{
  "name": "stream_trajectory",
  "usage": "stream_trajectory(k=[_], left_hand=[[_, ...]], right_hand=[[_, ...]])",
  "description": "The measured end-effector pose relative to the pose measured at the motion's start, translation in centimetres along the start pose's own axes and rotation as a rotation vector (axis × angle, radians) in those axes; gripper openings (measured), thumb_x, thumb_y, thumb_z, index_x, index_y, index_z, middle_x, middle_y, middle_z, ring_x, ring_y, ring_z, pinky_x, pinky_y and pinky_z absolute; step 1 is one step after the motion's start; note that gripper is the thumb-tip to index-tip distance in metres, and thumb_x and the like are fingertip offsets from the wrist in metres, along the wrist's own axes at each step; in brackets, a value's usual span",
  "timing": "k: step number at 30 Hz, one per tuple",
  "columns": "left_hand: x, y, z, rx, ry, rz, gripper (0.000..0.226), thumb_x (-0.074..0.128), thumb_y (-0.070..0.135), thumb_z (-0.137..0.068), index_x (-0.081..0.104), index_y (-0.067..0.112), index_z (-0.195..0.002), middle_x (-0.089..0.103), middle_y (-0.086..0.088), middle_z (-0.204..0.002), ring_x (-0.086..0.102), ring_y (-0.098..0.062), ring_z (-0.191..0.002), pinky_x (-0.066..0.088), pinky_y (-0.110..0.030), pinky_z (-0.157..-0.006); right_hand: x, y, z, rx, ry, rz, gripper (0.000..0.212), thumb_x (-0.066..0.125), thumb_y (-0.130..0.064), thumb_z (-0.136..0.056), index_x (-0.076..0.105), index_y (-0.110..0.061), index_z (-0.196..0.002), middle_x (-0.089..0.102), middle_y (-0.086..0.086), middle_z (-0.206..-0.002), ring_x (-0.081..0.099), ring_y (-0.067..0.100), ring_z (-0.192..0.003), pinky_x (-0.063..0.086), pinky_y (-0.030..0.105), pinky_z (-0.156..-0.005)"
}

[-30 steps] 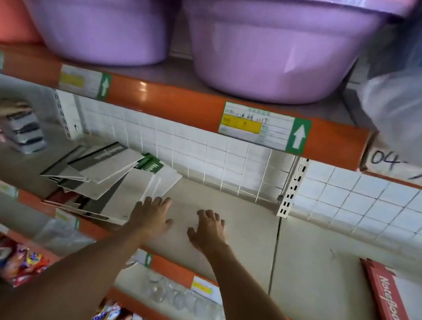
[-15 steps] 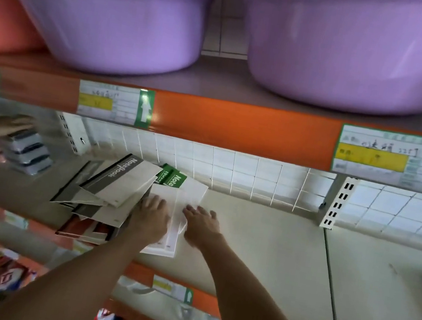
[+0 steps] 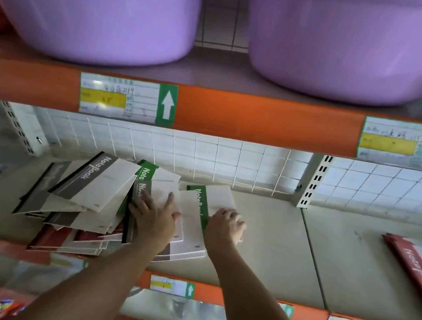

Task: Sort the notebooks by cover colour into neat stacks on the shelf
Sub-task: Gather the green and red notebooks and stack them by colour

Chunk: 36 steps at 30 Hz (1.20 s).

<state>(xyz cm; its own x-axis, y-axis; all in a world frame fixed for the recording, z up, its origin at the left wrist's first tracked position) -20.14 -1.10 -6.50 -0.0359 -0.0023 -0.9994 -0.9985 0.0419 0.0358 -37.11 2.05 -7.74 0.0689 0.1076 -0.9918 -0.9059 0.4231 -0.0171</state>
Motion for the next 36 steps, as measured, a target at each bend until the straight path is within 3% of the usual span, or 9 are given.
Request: stream_trajectory(k=[5, 8, 12, 15, 20, 24, 31, 34, 36], left_hand=[[-0.4, -1.0, 0.2, -0.140, 0.010, -0.016, 0.095, 0.033, 0.078, -0.088, 0.010, 0.015, -0.156, 0.014, -0.040, -0.153, 0.016, -0.056, -0.141, 0.022, -0.062, -0.115], [-0.7, -1.0, 0.0, -0.092, -0.019, -0.071, 0.096, 0.032, 0.083, -0.084, 0.018, 0.018, -0.153, 0.019, -0.036, -0.154, 0.023, -0.055, -0.138, 0.028, -0.069, -0.106], [-0.9, -0.7, 0.2, -0.021, 0.015, -0.069, 0.098, 0.041, 0.084, -0.080, 0.026, 0.016, -0.148, 0.027, -0.036, -0.150, 0.033, -0.053, -0.134, 0.035, -0.061, -0.108], [-0.9, -1.2, 0.3, -0.065, 0.029, 0.018, 0.110, 0.052, 0.088, -0.070, 0.027, 0.012, -0.145, 0.034, -0.035, -0.147, 0.035, -0.051, -0.133, 0.034, -0.054, -0.111], [-1.5, -1.0, 0.8, -0.025, 0.109, -0.010, 0.113, 0.057, 0.088, -0.065, 0.024, 0.015, -0.146, 0.036, -0.027, -0.144, 0.035, -0.043, -0.130, 0.033, -0.049, -0.109], [-1.1, -0.5, 2.2, 0.012, 0.260, -0.012, 0.116, 0.062, 0.084, -0.063, 0.021, 0.023, -0.152, 0.034, -0.029, -0.143, 0.042, -0.041, -0.120, 0.037, -0.048, -0.096], [-0.1, 0.1, 2.8, 0.198, 0.540, 0.121, 0.094, 0.084, 0.051, -0.066, 0.046, 0.016, -0.144, 0.049, -0.029, -0.134, 0.055, -0.039, -0.102, 0.044, -0.045, -0.084], [-0.2, 1.1, 3.7, 0.336, 0.745, 0.145, 0.055, 0.058, 0.003, -0.089, 0.048, 0.009, -0.143, 0.058, -0.025, -0.123, 0.061, -0.036, -0.095, 0.052, -0.043, -0.081], [-0.3, 1.0, 3.5, 0.335, 0.763, 0.194, 0.052, 0.047, -0.007, -0.090, 0.050, 0.003, -0.140, 0.060, -0.024, -0.116, 0.061, -0.033, -0.090, 0.053, -0.039, -0.079]], right_hand=[[-1.1, 2.1, 1.1, 0.264, -0.009, -0.207, 0.077, 0.055, -0.063, -0.088, 0.039, -0.003, -0.135, 0.043, 0.020, -0.130, 0.041, 0.036, -0.117, 0.039, 0.043, -0.089], [-1.5, 3.5, 1.3, 0.384, -0.073, -0.364, 0.094, 0.072, -0.067, -0.072, 0.037, -0.004, -0.132, 0.046, 0.021, -0.132, 0.046, 0.035, -0.120, 0.042, 0.042, -0.094], [-1.1, 4.6, 0.8, 0.369, -0.163, -0.458, 0.102, 0.078, -0.071, -0.053, 0.053, -0.010, -0.131, 0.060, 0.013, -0.126, 0.058, 0.031, -0.116, 0.048, 0.038, -0.097], [-0.6, 4.3, 1.6, 0.362, -0.134, -0.430, 0.096, 0.072, -0.071, -0.066, 0.049, -0.009, -0.136, 0.055, 0.014, -0.134, 0.052, 0.032, -0.123, 0.043, 0.038, -0.103], [0.1, 3.0, 4.6, 0.285, 0.171, -0.324, 0.077, 0.055, -0.066, -0.086, 0.041, -0.006, -0.132, 0.051, 0.015, -0.136, 0.045, 0.032, -0.126, 0.033, 0.040, -0.105], [-0.2, 3.2, 4.6, 0.279, 0.111, -0.371, 0.078, 0.056, -0.065, -0.086, 0.039, -0.005, -0.133, 0.050, 0.015, -0.138, 0.044, 0.032, -0.129, 0.032, 0.040, -0.108], [-0.3, 3.2, 4.4, 0.298, 0.141, -0.366, 0.073, 0.058, -0.064, -0.086, 0.042, -0.007, -0.128, 0.053, 0.015, -0.136, 0.046, 0.033, -0.127, 0.033, 0.040, -0.106], [-0.1, 3.1, 4.5, 0.314, 0.129, -0.342, 0.072, 0.058, -0.063, -0.086, 0.042, -0.007, -0.127, 0.054, 0.015, -0.135, 0.047, 0.033, -0.126, 0.034, 0.040, -0.105], [0.2, 3.0, 4.7, 0.329, 0.130, -0.335, 0.071, 0.058, -0.064, -0.086, 0.042, -0.007, -0.125, 0.055, 0.014, -0.134, 0.048, 0.033, -0.125, 0.035, 0.040, -0.104]])
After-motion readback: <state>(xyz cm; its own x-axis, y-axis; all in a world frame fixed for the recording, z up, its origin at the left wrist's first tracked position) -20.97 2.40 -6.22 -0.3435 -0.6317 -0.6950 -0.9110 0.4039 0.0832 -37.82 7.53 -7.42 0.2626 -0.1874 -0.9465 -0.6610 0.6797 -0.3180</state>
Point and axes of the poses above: each hand's wrist, its own z-axis away from the middle knuckle, its own x-axis out of the palm, y = z × x, the point moved 5 cm from there along -z, towards the middle knuckle
